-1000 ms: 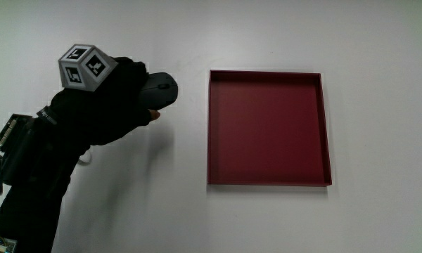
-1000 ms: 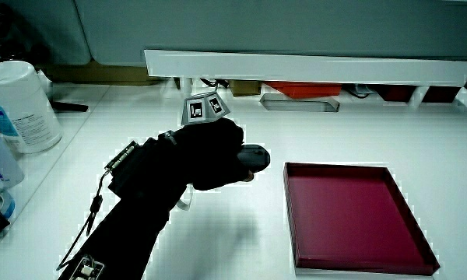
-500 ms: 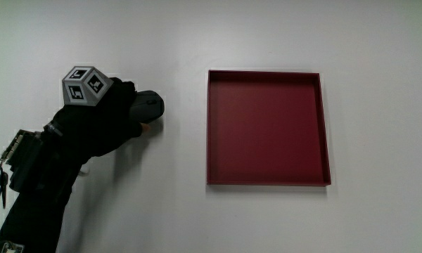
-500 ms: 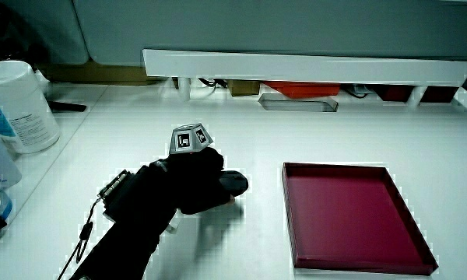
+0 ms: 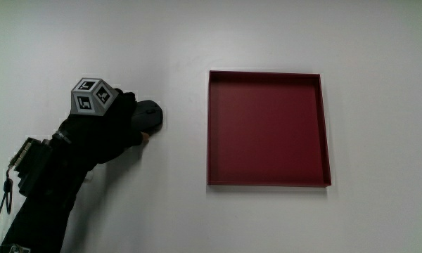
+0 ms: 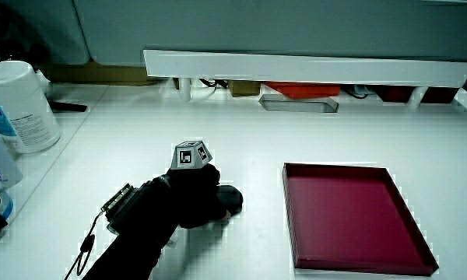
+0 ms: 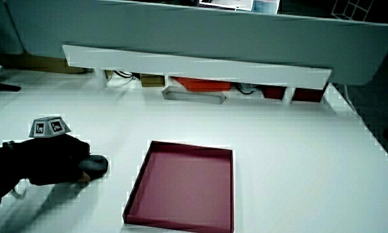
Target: Place mouse on desk
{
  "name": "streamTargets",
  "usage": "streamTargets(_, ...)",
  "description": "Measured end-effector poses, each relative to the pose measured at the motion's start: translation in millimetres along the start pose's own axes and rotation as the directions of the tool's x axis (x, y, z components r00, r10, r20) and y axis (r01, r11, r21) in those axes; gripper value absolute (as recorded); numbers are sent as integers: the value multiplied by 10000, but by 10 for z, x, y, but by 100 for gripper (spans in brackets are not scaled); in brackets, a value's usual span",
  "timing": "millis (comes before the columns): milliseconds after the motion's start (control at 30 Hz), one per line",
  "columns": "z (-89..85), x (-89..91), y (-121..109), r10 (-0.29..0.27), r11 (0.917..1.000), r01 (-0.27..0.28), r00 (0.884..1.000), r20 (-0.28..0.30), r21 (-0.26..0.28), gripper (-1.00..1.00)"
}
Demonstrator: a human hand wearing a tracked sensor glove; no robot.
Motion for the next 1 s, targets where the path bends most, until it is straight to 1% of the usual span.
streamTargets(33, -35, -38, 39, -57, 10000, 57, 10000, -25, 58, 0)
streamTargets(100, -11, -16, 3, 70, 10000, -70, 10000, 4, 43, 0)
streamTargets(133, -23, -28, 14, 37, 9999, -38, 10000, 38, 132, -5)
streamTargets(167, -31, -34, 16, 49, 10000, -50, 9999, 162, 57, -10)
streamTargets(200, -36, -38, 22, -11, 10000, 10, 10000, 96, 89, -15)
streamTargets(267, -35, -35, -4, 60, 10000, -60, 9999, 83, 70, -25)
streamTargets(433, -87, -128, -4, -15, 9999, 8, 9992, 403, 155, -50)
streamTargets(467, -52, -99, -56, 58, 9999, -64, 9990, 446, 136, -55)
streamTargets(500, -59, -114, -63, 57, 9999, -64, 9990, 440, 150, -60)
streamTargets(533, -81, -158, -51, -112, 9995, 96, 9984, 546, 300, -65)
streamTargets(567, -75, -180, -63, -172, 9987, 147, 9984, 531, 485, -70)
streamTargets(600, -54, -189, -97, -101, 9983, 62, 9976, 679, 582, -75)
streamTargets(633, -21, -183, -151, -155, 9981, 112, 9974, 711, 601, -80)
streamTargets(667, 15, -170, -212, -279, 9965, 229, 9978, 609, 809, -85)
streamTargets(700, 71, -120, -305, -169, 9965, 125, 9985, 526, 829, -90)
streamTargets(733, 106, -92, -368, -293, 9949, 262, 9991, 307, 972, -95)
streamTargets(767, 132, -67, -429, -513, 9916, 485, 9985, 207, 1199, -100)
streamTargets(800, 165, -23, -510, -688, 9882, 676, 9976, 43, 1373, -100)
streamTargets(833, 172, -7, -571, -491, 9929, 460, 9985, 254, 1096, -100)
streamTargets(867, 198, 32, -642, -659, 9904, 651, 9978, 24, 1219, -100)
streamTargets(900, 237, 92, -737, -823, 9861, 863, 9960, -336, 1421, -100)
streamTargets(933, 218, 92, -786, -574, 9930, 563, 9983, 71, 1036, -100)
streamTargets(967, 242, 139, -865, -806, 9891, 840, 9962, -323, 1206, -100)
streamTargets(1000, 260, 187, -949, -626, 9921, 674, 9969, -481, 1060, -100)
